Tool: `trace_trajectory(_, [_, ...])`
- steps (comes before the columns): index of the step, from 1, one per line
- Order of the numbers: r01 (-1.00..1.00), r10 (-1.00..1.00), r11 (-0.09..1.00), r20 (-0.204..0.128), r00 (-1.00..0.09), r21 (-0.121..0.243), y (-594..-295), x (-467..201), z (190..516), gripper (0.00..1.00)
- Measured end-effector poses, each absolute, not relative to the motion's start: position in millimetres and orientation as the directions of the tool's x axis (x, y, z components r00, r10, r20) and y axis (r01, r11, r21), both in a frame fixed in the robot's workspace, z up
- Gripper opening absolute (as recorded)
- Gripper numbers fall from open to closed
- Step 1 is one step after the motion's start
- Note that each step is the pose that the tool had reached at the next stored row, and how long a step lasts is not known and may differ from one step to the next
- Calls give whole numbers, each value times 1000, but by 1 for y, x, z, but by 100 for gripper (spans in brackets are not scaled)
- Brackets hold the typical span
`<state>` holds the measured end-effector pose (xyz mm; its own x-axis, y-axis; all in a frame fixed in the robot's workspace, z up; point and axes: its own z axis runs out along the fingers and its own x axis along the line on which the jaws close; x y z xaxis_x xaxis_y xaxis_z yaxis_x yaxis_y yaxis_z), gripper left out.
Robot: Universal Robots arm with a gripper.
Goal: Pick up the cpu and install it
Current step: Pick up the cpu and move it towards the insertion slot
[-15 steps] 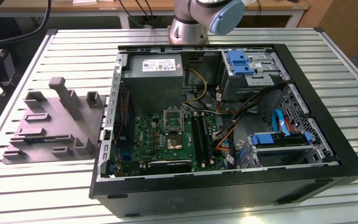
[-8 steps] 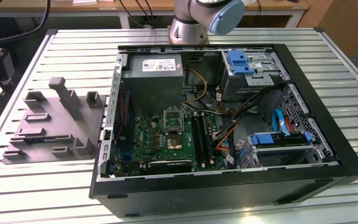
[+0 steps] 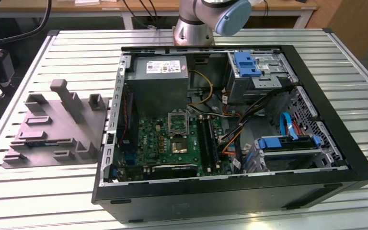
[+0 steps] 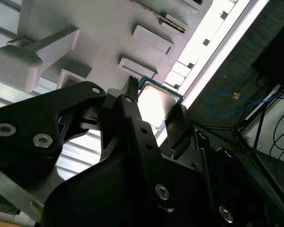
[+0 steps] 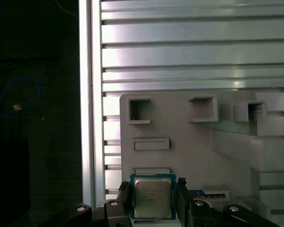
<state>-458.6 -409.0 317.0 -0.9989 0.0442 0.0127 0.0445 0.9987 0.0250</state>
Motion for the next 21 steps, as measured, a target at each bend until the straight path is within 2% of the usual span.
trace_trajectory(21, [45, 44, 999, 13, -999, 21, -409, -459, 326, 47])
